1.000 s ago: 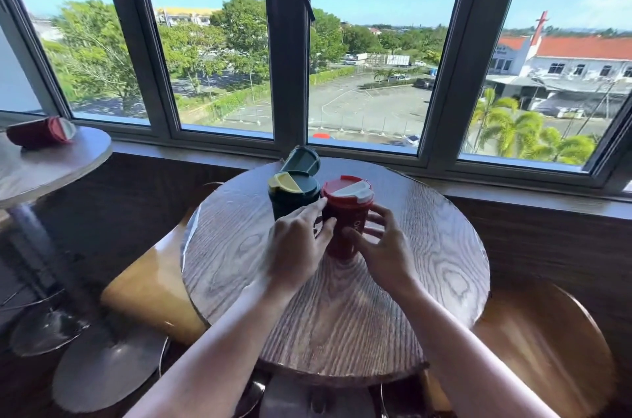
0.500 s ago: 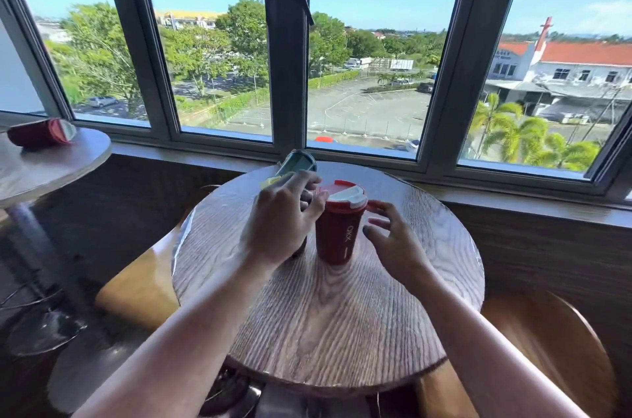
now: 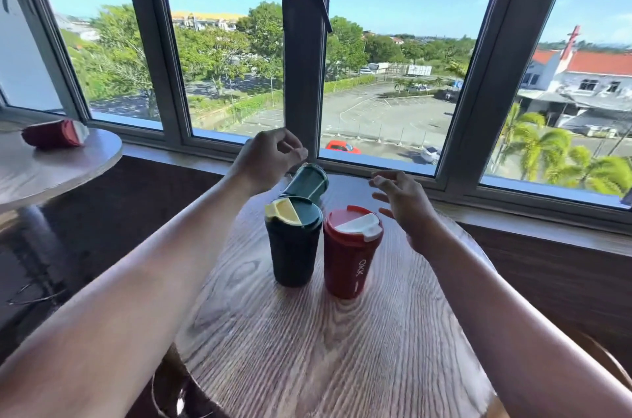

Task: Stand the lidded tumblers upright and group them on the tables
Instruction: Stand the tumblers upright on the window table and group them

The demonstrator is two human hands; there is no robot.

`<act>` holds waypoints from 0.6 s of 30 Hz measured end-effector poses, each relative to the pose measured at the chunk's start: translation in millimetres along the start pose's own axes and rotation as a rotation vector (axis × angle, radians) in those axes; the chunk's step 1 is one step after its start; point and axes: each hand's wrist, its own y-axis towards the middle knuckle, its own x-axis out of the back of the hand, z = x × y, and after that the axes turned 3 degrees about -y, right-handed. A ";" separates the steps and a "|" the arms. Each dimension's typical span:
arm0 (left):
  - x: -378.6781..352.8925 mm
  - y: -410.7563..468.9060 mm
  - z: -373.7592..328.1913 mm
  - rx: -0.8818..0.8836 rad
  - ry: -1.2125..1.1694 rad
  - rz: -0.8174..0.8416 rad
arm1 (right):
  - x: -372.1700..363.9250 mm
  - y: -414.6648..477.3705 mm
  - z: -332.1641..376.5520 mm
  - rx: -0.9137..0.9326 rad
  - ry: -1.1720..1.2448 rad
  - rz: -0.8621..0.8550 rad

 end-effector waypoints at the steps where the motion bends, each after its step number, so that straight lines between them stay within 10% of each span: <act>1: -1.3 10.7 10.9 0.052 -0.026 0.034 | -3.0 9.5 -3.8 -0.038 0.013 0.013; 18: -85.6 98.0 108.9 0.358 0.083 0.450 | -68.3 116.9 -67.6 -0.526 0.187 0.233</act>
